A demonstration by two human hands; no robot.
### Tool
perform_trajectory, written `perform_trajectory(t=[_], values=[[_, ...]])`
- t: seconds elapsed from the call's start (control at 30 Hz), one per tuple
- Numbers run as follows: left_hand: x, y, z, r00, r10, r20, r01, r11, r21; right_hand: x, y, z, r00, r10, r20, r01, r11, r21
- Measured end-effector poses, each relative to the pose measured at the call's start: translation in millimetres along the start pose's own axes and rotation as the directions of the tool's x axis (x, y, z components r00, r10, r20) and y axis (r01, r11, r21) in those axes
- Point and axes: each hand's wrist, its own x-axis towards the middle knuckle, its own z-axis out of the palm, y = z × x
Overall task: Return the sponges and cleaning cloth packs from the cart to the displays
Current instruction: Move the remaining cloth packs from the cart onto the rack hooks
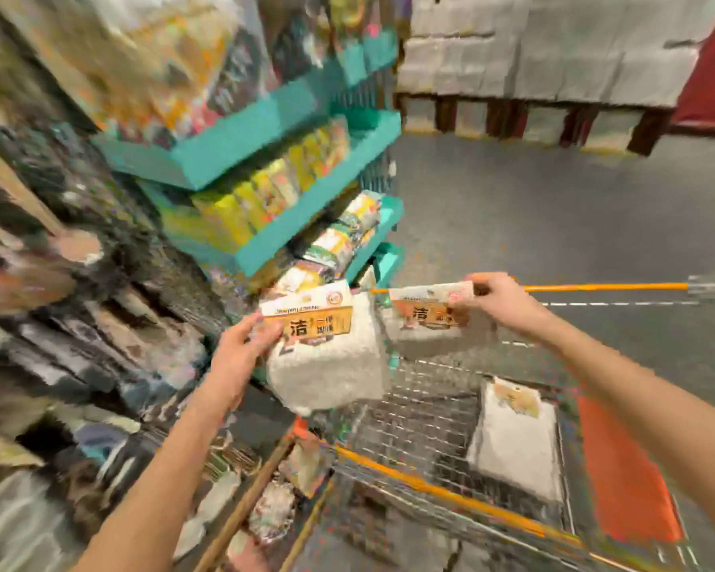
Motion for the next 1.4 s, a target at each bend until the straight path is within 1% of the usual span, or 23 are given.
perform_trajectory(t=[0.07,0.13,0.23,0.3,0.37,0.43,0.47,0.57,0.7,0.83,0.97,1.07,1.17,1.23,1.33,1.4], values=[[-19,20,-64,0.995,0.038,-0.092,-0.039,0.999,-0.014,2,-73,9,0.992,-0.121,0.028,0.120,0.993,0.017],[-44,45,-128,0.977,0.089,-0.194,-0.095,0.995,-0.021,4,-148,29,0.965,-0.249,0.085,0.244,0.968,0.065],[-80,76,-210,0.929,0.135,-0.345,-0.145,0.989,-0.002,7,-249,70,0.909,-0.376,0.178,0.351,0.923,0.156],[-87,85,-242,0.914,0.149,-0.378,-0.159,0.987,0.006,13,-288,90,0.880,-0.426,0.210,0.385,0.898,0.212],[-99,92,-279,0.891,0.145,-0.430,-0.156,0.988,0.008,28,-328,119,0.848,-0.476,0.233,0.432,0.876,0.215],[-105,89,-311,0.871,0.124,-0.475,-0.155,0.988,-0.025,43,-360,147,0.811,-0.518,0.273,0.468,0.853,0.229],[-104,86,-329,0.847,0.109,-0.520,-0.152,0.988,-0.040,52,-380,161,0.788,-0.543,0.291,0.487,0.838,0.246],[-101,76,-362,0.783,0.027,-0.621,-0.114,0.988,-0.101,70,-418,195,0.752,-0.577,0.318,0.500,0.814,0.295],[-91,63,-398,0.716,-0.039,-0.697,-0.096,0.983,-0.154,94,-455,238,0.730,-0.594,0.339,0.480,0.798,0.364],[-75,41,-429,0.701,-0.111,-0.704,-0.065,0.973,-0.219,107,-466,269,0.721,-0.577,0.385,0.414,0.803,0.427],[-54,24,-458,0.677,-0.195,-0.710,-0.009,0.962,-0.273,123,-474,302,0.693,-0.569,0.443,0.417,0.817,0.398],[-31,12,-476,0.696,-0.205,-0.688,0.036,0.967,-0.251,134,-480,322,0.680,-0.562,0.471,0.422,0.825,0.376],[-11,3,-489,0.734,-0.202,-0.648,0.039,0.966,-0.257,140,-483,332,0.681,-0.545,0.489,0.411,0.837,0.361],[3,-7,-504,0.727,-0.214,-0.653,0.052,0.965,-0.258,148,-485,340,0.681,-0.537,0.498,0.399,0.842,0.363],[28,-19,-526,0.719,-0.215,-0.661,0.050,0.964,-0.260,164,-493,352,0.719,-0.511,0.471,0.384,0.857,0.344],[37,-17,-532,0.715,-0.194,-0.672,0.068,0.975,-0.209,174,-498,362,0.754,-0.484,0.444,0.362,0.870,0.335]])
